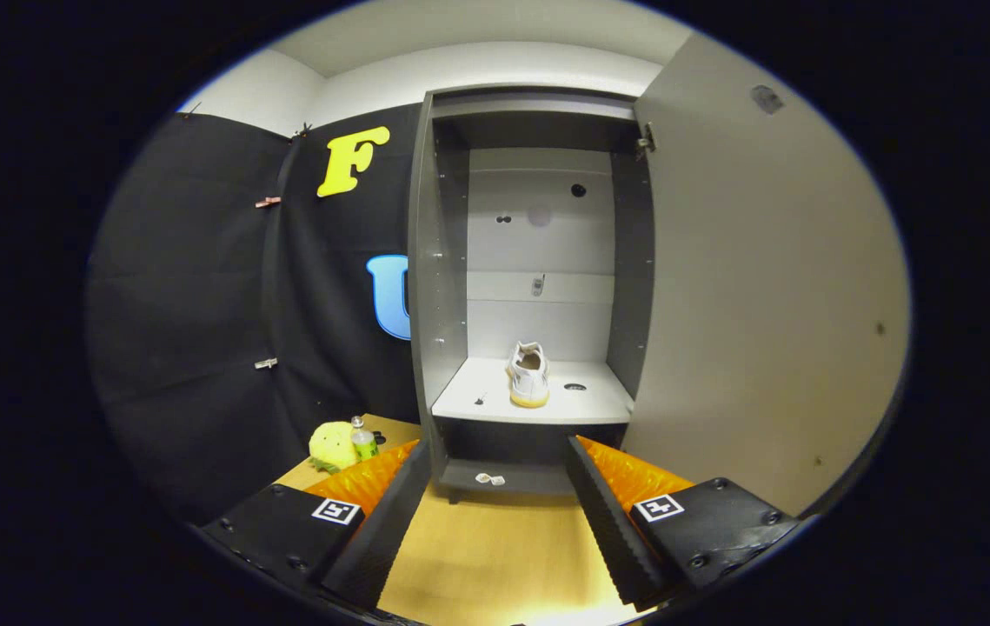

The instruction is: Open the shoe cabinet door, grab the shoes and put them into the shoe cabinet, then close the shoe cabinet door.

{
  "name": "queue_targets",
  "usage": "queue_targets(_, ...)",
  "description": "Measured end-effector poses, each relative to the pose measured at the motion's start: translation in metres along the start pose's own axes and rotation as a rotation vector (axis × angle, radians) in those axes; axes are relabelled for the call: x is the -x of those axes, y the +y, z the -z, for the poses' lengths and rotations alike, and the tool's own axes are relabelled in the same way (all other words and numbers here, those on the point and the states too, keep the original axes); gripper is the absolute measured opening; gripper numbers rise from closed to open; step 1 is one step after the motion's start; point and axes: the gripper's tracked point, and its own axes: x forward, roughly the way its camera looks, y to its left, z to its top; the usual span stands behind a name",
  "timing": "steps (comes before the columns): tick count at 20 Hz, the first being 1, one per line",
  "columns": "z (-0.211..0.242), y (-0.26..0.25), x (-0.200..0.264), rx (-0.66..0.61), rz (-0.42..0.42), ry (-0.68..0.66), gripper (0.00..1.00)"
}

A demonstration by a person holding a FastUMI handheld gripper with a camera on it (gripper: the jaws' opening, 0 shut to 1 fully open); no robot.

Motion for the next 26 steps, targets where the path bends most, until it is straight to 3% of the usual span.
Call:
queue_targets(4,0.009,-0.042,0.075,-0.024,0.0,-0.006,0.98)
queue_targets(10,-0.023,-0.129,0.145,-0.057,0.074,-0.098,0.98)
queue_targets(18,-0.052,-0.24,0.139,-0.089,0.192,-0.127,0.98)
queue_targets(26,-0.052,-0.293,0.085,-0.118,0.213,-0.108,0.98)
